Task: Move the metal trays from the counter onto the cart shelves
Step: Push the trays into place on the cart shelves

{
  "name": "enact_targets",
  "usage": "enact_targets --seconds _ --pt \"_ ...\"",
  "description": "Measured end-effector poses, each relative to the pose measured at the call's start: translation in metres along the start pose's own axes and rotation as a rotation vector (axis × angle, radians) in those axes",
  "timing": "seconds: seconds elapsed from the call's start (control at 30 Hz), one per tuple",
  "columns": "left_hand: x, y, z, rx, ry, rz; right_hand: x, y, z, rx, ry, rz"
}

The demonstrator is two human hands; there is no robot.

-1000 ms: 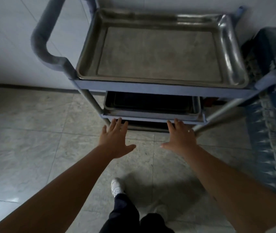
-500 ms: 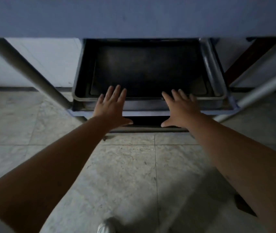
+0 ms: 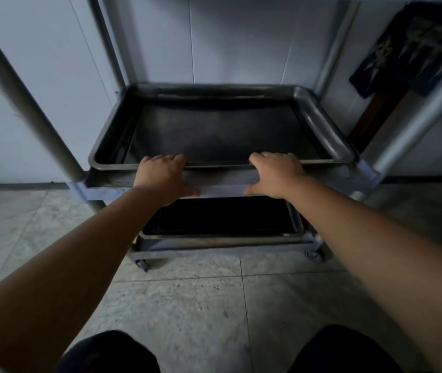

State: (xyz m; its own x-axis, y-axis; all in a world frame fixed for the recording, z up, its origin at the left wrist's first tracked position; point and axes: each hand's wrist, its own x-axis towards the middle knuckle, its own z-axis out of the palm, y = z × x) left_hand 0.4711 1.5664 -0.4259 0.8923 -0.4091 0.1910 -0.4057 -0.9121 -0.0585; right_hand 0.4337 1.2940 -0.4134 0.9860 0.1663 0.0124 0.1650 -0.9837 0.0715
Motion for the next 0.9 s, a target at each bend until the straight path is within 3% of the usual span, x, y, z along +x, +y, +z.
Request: enact_targets --seconds 0.2,0.43,0.9 --pt "-0.007 0.006 0.0 0.014 0.045 -0.038 -0.006 -0.008 0.0 0.0 0.044 0.029" --pt "-0.036 0.029 0.0 0.087 0.202 -0.11 -0.023 -0.024 0.007 -0.073 0.179 0.099" --pt "-0.046 0.038 0.002 0.042 0.233 -0.163 -0.036 -0.037 0.016 -0.092 0.335 0.214"
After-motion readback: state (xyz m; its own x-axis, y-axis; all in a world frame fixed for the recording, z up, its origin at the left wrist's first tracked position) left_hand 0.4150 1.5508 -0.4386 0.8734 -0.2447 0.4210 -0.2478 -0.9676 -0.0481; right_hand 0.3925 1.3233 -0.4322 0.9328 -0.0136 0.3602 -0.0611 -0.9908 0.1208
